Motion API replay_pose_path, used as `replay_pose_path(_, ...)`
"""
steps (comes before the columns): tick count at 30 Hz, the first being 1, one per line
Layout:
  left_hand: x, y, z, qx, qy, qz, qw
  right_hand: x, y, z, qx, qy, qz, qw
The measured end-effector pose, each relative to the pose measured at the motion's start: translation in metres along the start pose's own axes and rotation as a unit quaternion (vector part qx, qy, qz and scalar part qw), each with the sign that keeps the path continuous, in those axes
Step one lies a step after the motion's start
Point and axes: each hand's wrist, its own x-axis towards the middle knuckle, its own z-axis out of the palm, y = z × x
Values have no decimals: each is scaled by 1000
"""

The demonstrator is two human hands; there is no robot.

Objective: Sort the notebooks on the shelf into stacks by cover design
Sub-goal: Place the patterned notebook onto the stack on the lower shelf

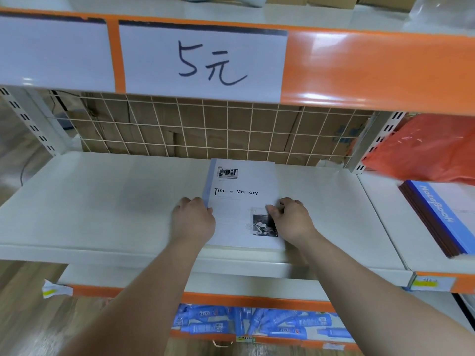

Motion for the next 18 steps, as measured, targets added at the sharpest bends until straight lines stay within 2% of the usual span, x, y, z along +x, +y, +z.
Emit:
replay_pose_path(4, -9, 36, -11, 74, 56, 103, 990, -8, 3, -29, -26, 17, -70, 997)
replay_pose_path(7, -18, 78, -7, 104, 23, 184, 977, -13, 16, -55, -83, 3, -113, 990)
replay_pose_path(11, -42, 133, 7, 110, -33, 235, 965, -22, 50, -85, -133, -19, -125, 983)
replay_pose_path(18, -99, 229, 41, 137, -53, 278, 949, -49, 140, -150, -216, 12, -145, 965)
